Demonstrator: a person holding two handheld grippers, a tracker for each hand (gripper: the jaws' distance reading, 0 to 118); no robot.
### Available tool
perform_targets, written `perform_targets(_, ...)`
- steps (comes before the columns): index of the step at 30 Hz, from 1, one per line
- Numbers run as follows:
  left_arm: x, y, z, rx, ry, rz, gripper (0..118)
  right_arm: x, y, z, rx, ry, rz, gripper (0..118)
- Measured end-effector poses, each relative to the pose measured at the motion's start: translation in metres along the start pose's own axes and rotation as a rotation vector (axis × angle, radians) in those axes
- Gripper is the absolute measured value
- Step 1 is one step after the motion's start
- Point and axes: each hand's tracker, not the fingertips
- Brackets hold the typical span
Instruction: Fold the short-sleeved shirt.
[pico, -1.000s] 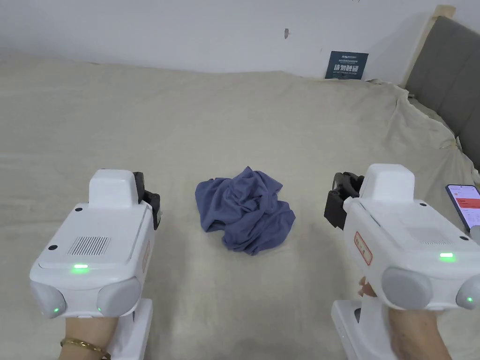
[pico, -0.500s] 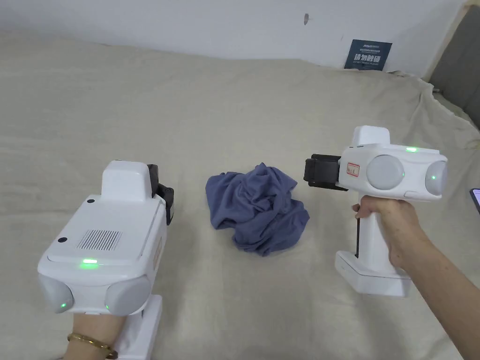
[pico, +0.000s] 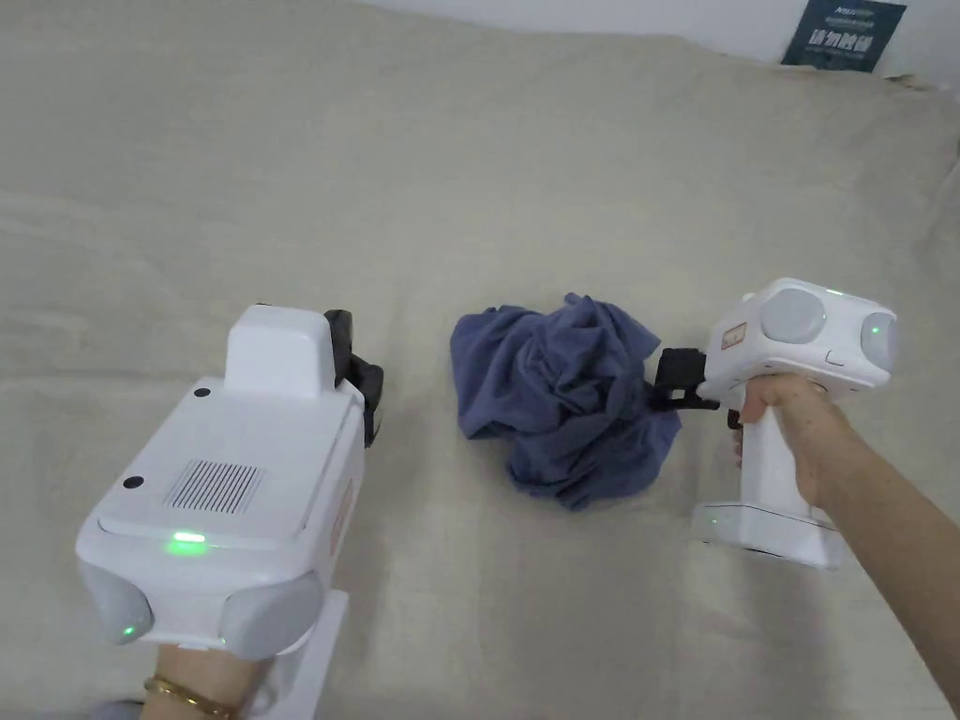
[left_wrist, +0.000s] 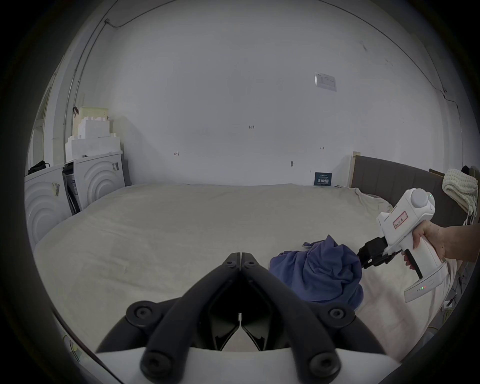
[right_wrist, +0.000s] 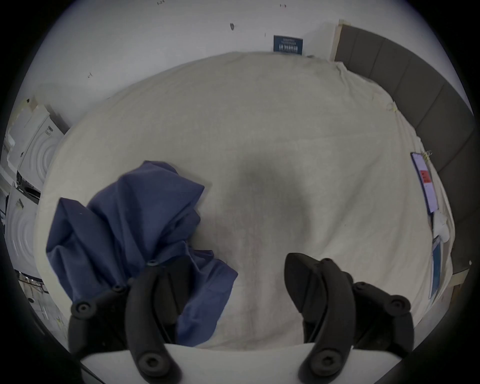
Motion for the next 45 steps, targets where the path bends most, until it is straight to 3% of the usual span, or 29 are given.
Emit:
perform_targets(2, 0.0, -0.003, -0.005, -0.014, 0.004, 0.0, 0, 0.0, -0.002, -0.006, -0.015, 0.049, -0.024, 71)
perform_targets(6, -0.001, -0.01, -0.014, -0.045, 0.008, 0.002, 0, -0.003, -0.006, -0.019, -0.031, 0.046, -0.024, 66)
perform_targets(9, -0.002, -0.014, -0.019, -0.069, 0.007, 0.013, 0, -0.004, -0.007, -0.025, -0.044, 0.068, -0.052, 48)
perform_targets(12, -0.003, -0.016, -0.026, -0.095, 0.008, 0.027, 0, -0.008, -0.007, -0.023, -0.054, 0.144, -0.088, 6)
perform_targets(13, -0.004, -0.015, -0.029, -0.102, 0.003, 0.043, 5, -0.012, -0.006, -0.02, -0.05, 0.095, -0.082, 6)
perform_targets(15, -0.006, -0.01, -0.039, -0.124, -0.026, 0.084, 24, -0.018, -0.004, -0.019, -0.038, 0.066, 0.025, 6)
perform_targets(19, -0.004, 0.012, -0.079, -0.22, -0.098, 0.156, 107, -0.022, -0.009, -0.004, 0.007, 0.064, 0.05, 6)
perform_targets(21, 0.001, 0.023, -0.101, -0.237, -0.124, 0.15, 118, -0.022, -0.011, 0.004, 0.035, 0.067, 0.065, 6)
perform_targets(23, 0.011, 0.033, -0.127, -0.302, -0.138, 0.11, 118, -0.019, -0.014, 0.01, 0.055, 0.08, 0.064, 6)
perform_targets(30, 0.033, 0.03, -0.219, -0.592, -0.135, 0.174, 118, -0.006, -0.019, 0.018, 0.104, 0.097, 0.077, 6)
perform_targets(34, 0.043, 0.014, -0.249, -0.692, -0.061, 0.073, 102, 0.0, -0.021, 0.015, 0.113, 0.108, 0.082, 6)
perform_targets(36, 0.048, 0.008, -0.256, -0.714, -0.046, 0.041, 100, 0.0, -0.021, 0.013, 0.114, 0.114, 0.083, 6)
perform_targets(39, 0.052, 0.002, -0.26, -0.702, -0.078, 0.056, 83, 0.001, -0.021, 0.007, 0.116, 0.116, 0.098, 6)
perform_targets(41, 0.057, 0.0, -0.261, -0.705, -0.132, 0.072, 54, 0.002, -0.021, 0.005, 0.114, 0.122, 0.097, 6)
perform_targets(43, 0.062, -0.003, -0.259, -0.747, -0.207, 0.124, 11, 0.004, -0.021, 0.005, 0.111, 0.132, 0.083, 6)
perform_targets(45, 0.068, -0.004, -0.259, -0.766, -0.166, 0.099, 3, 0.006, -0.021, 0.005, 0.109, 0.14, 0.068, 6)
